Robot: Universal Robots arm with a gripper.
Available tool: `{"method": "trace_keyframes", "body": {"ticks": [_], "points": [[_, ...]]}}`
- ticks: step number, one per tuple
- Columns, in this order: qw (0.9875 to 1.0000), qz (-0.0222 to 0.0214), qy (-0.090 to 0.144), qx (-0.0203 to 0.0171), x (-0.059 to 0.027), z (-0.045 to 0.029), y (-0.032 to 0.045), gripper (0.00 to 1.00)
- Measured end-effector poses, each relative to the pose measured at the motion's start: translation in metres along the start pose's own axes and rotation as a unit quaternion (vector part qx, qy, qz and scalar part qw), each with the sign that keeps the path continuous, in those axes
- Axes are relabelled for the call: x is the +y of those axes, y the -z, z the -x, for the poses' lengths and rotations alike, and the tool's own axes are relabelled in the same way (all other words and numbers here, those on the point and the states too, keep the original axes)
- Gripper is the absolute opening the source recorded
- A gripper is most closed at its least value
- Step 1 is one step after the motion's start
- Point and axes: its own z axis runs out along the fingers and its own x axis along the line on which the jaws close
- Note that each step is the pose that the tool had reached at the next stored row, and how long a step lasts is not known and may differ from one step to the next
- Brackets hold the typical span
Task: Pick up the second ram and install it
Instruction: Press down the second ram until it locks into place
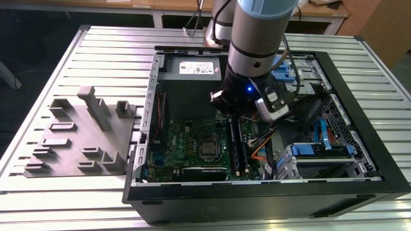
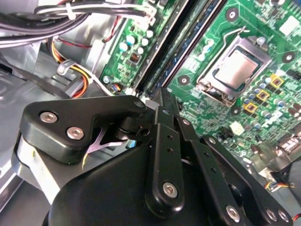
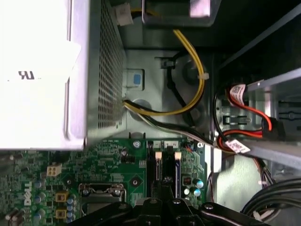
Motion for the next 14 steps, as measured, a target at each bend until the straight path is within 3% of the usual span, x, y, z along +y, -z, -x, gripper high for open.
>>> {"method": "trace_keyframes", "body": {"ticks": [14], "points": [[1.0000, -0.0016, 0.000, 0.0000, -0.0186, 0.0001, 0.0009, 0.07]]}}
